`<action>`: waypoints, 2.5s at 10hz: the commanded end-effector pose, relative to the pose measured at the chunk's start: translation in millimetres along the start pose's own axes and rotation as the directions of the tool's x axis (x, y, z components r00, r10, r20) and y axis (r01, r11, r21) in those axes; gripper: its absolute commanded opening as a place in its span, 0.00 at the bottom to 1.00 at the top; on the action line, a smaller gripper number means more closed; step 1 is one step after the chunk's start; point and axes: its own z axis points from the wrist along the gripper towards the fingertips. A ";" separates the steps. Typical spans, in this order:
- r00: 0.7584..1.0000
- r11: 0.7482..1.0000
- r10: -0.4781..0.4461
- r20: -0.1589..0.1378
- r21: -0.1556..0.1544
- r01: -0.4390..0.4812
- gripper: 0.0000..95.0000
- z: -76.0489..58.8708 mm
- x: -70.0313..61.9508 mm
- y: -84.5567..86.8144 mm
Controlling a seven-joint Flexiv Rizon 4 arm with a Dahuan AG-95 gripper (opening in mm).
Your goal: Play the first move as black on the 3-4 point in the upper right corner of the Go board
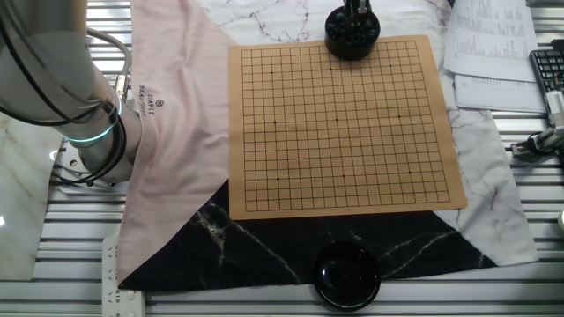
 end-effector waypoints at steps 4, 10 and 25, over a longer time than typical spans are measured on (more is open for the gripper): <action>1.000 0.999 -0.006 0.007 -0.039 0.006 0.20 5.7 2.4 2.0; 1.000 0.999 0.005 0.007 -0.044 -0.005 0.00 3.6 0.4 1.2; 0.998 0.997 -0.068 0.006 -0.037 0.068 0.40 5.6 -19.6 -1.8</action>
